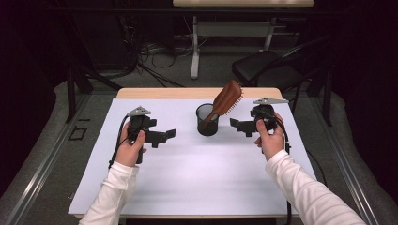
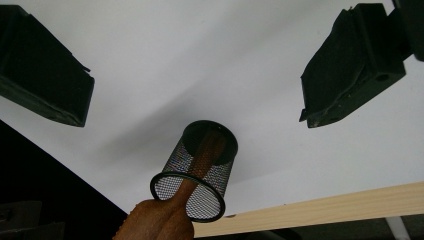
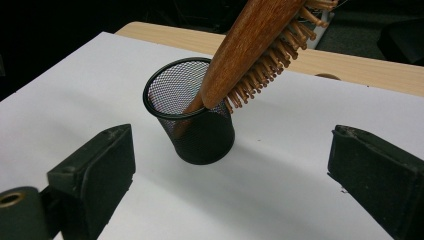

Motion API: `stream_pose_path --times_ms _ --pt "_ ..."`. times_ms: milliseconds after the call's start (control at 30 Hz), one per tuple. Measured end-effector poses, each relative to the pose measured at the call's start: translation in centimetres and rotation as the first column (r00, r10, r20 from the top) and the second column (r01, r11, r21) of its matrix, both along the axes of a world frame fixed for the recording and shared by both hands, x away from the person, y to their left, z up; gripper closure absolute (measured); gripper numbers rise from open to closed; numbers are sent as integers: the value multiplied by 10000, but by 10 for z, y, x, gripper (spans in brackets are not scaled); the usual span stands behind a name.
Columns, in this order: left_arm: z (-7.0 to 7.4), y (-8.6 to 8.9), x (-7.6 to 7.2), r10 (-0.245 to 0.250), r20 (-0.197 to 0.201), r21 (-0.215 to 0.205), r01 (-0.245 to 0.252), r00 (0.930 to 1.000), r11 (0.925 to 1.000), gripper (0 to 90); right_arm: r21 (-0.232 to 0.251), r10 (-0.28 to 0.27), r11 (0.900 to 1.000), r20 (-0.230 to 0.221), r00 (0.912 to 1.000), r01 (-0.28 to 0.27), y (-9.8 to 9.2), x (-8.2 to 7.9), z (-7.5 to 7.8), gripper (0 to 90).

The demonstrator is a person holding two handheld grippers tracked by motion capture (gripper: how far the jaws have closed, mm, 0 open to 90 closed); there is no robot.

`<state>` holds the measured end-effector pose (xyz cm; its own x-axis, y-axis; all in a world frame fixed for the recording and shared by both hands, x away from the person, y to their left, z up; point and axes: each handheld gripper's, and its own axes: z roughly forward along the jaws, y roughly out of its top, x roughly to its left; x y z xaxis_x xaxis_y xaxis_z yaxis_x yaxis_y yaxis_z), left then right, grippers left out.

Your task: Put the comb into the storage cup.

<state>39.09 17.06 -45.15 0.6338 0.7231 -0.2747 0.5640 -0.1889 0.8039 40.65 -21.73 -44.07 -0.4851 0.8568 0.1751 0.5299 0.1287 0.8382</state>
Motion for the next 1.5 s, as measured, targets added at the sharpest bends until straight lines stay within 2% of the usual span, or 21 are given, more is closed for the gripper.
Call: stream_pose_path --times_ms 433,600,833,1033,1300,1500 --pt "0 -5 -2 -120 -10 276 120 9999 9995 5 258 105 9996 160 9998 -109 -7 -8 0 49" --pt "2 -5 -2 -129 -31 255 129 9999 9996 6 260 96 9996 167 9998 -100 -11 -11 1 49" --pt "5 1 -1 -37 -143 210 40 9999 9998 5 196 90 9998 162 9998 -93 -14 -15 2 50" --pt "6 7 -2 36 -272 439 -24 9996 9990 6 101 88 9999 197 9998 -90 -17 -19 3 50" --pt "6 19 -7 256 -196 638 -243 9995 9977 5 65 -39 10000 171 9998 38 -26 -24 1 50" --pt "6 27 -10 327 -87 629 -321 9994 9975 5 141 -276 9995 89 9996 275 -36 -28 -4 50"
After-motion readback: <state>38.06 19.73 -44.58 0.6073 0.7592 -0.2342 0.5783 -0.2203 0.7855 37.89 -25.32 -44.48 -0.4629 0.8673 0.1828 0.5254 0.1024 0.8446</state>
